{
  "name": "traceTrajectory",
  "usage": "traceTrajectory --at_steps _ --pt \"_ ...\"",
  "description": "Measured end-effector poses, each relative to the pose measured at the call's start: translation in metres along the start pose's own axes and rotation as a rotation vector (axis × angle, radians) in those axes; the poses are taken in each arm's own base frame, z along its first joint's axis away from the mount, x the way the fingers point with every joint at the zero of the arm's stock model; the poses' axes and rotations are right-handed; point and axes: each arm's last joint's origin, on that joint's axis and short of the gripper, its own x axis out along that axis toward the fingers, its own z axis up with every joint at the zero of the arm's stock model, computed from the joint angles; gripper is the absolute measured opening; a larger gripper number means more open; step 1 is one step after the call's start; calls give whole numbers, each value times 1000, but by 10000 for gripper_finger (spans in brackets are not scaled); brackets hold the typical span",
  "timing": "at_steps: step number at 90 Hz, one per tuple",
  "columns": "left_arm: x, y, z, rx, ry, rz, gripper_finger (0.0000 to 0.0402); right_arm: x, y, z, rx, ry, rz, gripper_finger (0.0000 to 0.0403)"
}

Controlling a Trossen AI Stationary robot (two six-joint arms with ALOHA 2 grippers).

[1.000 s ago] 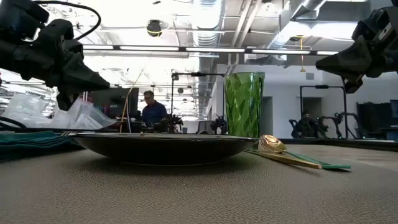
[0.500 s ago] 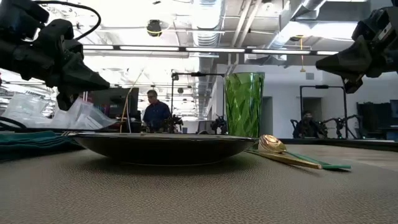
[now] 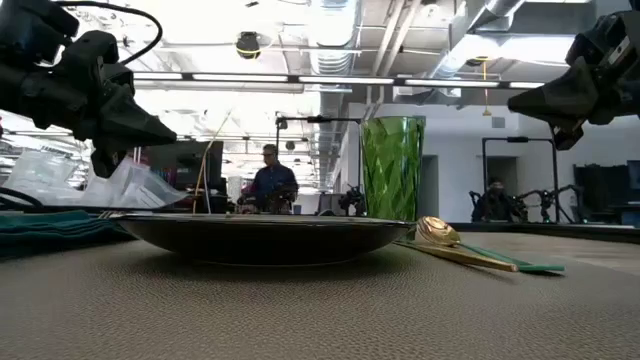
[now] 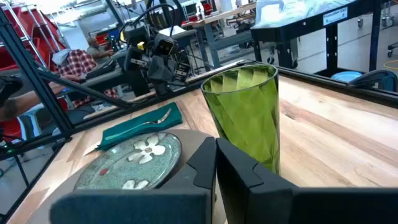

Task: Set table place
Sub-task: Return to Home Position

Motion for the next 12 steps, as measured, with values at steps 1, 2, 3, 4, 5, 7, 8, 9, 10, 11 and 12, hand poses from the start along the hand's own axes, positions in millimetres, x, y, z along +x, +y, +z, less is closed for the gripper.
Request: traceTrajectory --at_steps 1,2,3,4,5,7,8,9,10,11,12 --pt "0 0 0 0 0 0 0 0 0 0 0 0 0 0" --pt "0 0 0 0 0 0 0 0 0 0 0 0 0 0" --pt "0 0 0 0 0 0 0 0 0 0 1 0 0 0" --pt "0 0 0 0 0 0 0 0 0 0 0 0 0 0" --pt "0 0 0 0 0 0 0 0 0 0 0 0 0 0" --pt "0 0 0 0 0 0 0 0 0 0 0 0 0 0" --pt "0 0 0 0 0 0 0 0 0 0 0 0 0 0" --pt "0 0 0 0 0 0 0 0 0 0 0 0 0 0" --pt "0 0 0 0 0 0 0 0 0 0 0 0 0 0" --pt "0 0 0 0 0 0 0 0 0 0 0 0 0 0" --pt "0 0 0 0 0 0 0 0 0 0 0 0 0 0"
